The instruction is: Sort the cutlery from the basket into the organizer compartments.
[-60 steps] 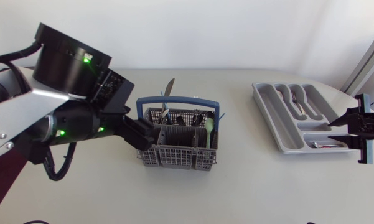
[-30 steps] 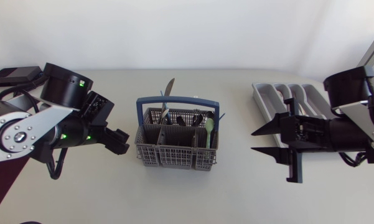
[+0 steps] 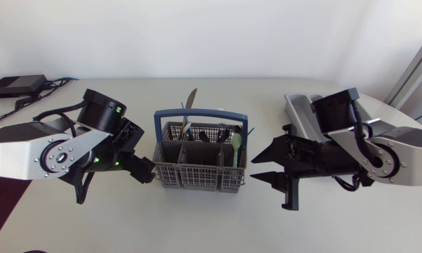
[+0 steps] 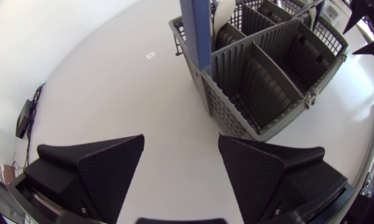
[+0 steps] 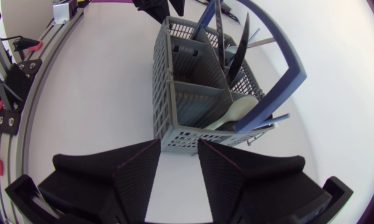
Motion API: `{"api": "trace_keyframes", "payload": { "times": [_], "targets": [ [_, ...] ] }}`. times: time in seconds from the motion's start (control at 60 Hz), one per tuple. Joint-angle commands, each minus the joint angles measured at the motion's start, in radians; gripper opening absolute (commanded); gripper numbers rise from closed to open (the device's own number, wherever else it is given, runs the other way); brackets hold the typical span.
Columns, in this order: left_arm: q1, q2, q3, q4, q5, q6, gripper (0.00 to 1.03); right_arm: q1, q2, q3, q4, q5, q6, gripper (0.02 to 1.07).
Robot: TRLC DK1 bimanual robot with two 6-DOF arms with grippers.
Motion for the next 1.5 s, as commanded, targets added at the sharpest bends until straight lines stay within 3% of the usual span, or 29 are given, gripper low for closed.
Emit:
{"api": "trace_keyframes", "payload": {
  "times": [0.0, 0.55, 0.8, 1.05, 1.483],
  "targets": [
    [-0.035, 0.022, -0.004, 0.01, 0.009, 0.002, 0.82, 0.003, 0.048, 0.005, 0.025, 0.006, 0.04, 0.49],
    [-0.248, -0.012, 0.02, -0.087, 0.008, -0.068, 0.82, -0.172, 0.225, 0.122, 0.131, 0.013, 0.053, 0.48],
    [-0.288, -0.052, 0.044, -0.133, 0.008, -0.088, 0.83, -0.2, 0.084, 0.086, 0.102, 0.003, 0.082, 0.49],
    [-0.289, -0.116, 0.031, -0.141, 0.008, -0.096, 0.83, -0.094, -0.071, 0.048, 0.082, 0.026, 0.162, 0.49],
    [-0.291, -0.15, -0.004, -0.136, 0.006, -0.105, 0.83, 0.09, 0.134, 0.085, 0.229, 0.206, 0.358, 0.48]
  ]
}}
